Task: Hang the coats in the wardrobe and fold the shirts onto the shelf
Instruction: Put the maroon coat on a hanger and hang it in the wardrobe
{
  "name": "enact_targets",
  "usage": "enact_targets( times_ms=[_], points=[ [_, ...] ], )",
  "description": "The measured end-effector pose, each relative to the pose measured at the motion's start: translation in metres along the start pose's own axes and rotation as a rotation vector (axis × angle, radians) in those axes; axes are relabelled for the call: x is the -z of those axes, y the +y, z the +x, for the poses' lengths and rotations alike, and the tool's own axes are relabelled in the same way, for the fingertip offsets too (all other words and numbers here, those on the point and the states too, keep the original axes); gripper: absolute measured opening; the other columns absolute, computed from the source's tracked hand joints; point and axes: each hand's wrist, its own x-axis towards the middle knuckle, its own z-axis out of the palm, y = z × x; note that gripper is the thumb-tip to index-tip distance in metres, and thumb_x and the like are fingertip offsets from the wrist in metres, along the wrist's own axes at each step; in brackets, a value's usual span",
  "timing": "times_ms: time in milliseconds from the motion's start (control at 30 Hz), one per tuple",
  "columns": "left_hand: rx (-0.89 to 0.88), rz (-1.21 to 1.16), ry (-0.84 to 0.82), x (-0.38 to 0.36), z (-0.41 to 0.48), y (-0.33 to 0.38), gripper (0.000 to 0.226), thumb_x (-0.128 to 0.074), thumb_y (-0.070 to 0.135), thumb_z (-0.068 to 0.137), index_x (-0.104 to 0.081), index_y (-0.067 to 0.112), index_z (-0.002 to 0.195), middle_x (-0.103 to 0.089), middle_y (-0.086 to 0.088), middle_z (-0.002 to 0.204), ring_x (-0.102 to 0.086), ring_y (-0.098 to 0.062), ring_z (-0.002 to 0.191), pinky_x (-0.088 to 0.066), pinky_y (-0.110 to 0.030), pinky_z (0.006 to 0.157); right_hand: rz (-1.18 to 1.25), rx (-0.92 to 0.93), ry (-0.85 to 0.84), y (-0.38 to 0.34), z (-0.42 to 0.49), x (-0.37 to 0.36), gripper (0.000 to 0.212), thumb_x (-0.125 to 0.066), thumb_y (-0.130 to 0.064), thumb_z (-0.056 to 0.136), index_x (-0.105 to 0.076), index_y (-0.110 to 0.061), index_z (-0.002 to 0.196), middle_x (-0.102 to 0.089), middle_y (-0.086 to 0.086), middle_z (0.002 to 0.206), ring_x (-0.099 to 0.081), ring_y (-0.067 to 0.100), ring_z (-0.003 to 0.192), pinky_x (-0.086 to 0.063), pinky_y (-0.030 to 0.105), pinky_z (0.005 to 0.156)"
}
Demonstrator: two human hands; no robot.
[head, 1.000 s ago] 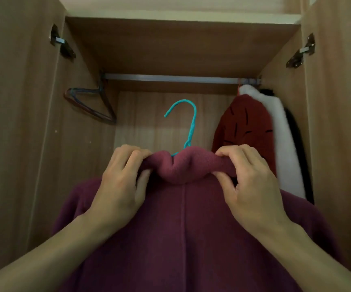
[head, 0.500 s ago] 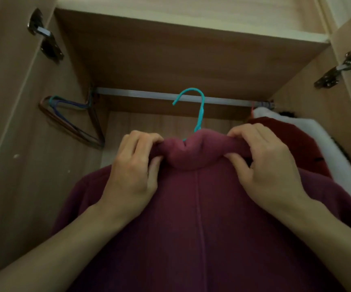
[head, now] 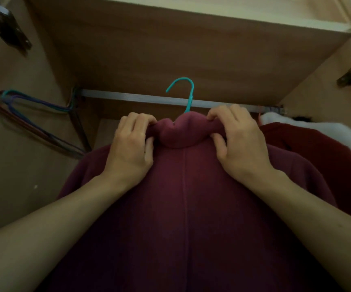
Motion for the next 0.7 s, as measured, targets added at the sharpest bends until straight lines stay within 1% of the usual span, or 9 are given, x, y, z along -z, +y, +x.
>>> enact_targets(
  times_ms=[67, 200, 367, 533, 700],
  points=[
    [-0.004, 0.051, -0.014, -0.014, 0.003, 0.000, 0.031, -0.063, 0.005, 0.083, -0.056, 0.013, 0.112, -0.054, -0.004, 0.105, -0.049, -0.019, 0.096, -0.046, -0.039, 0.082, -0.017, -0.008, -0.004, 0.013, -0.002, -0.010, 0.032, -0.065, -0.009, 0.080, -0.056, -0.020, 0.108, -0.054, 0.002, 0.101, -0.051, 0.023, 0.095, -0.047, 0.044, 0.077],
    [-0.012, 0.103, -0.023, -0.040, 0.009, -0.001, 0.031, -0.063, 0.009, 0.083, -0.057, 0.014, 0.113, -0.056, -0.006, 0.106, -0.052, -0.024, 0.098, -0.047, -0.044, 0.082, -0.024, -0.037, -0.013, 0.037, -0.001, -0.028, 0.031, -0.066, -0.010, 0.081, -0.057, -0.018, 0.110, -0.053, 0.004, 0.104, -0.051, 0.024, 0.096, -0.047, 0.044, 0.079],
    [-0.030, 0.107, 0.002, -0.075, 0.017, -0.009, 0.032, -0.065, 0.011, 0.083, -0.057, 0.015, 0.114, -0.058, -0.005, 0.106, -0.054, -0.023, 0.097, -0.047, -0.043, 0.080, -0.048, -0.023, -0.015, 0.063, 0.003, -0.047, 0.032, -0.064, -0.009, 0.082, -0.058, -0.017, 0.112, -0.053, 0.005, 0.107, -0.052, 0.024, 0.099, -0.048, 0.046, 0.080],
    [-0.037, 0.147, 0.035, -0.116, 0.029, -0.010, 0.031, -0.066, 0.012, 0.080, -0.059, 0.015, 0.111, -0.060, -0.006, 0.103, -0.054, -0.027, 0.094, -0.044, -0.043, 0.076, -0.073, 0.000, 0.036, 0.092, 0.006, -0.064, 0.031, -0.063, -0.004, 0.082, -0.061, -0.015, 0.111, -0.053, 0.008, 0.108, -0.053, 0.025, 0.098, -0.050, 0.046, 0.076],
    [-0.032, 0.136, 0.021, -0.157, 0.051, -0.012, 0.029, -0.066, 0.010, 0.079, -0.059, 0.016, 0.107, -0.060, -0.005, 0.100, -0.053, -0.028, 0.095, -0.044, -0.044, 0.075, -0.138, -0.038, -0.001, 0.124, 0.017, -0.082, 0.029, -0.060, -0.003, 0.084, -0.060, -0.017, 0.110, -0.052, 0.006, 0.108, -0.052, 0.024, 0.097, -0.049, 0.045, 0.077]
  ],
)
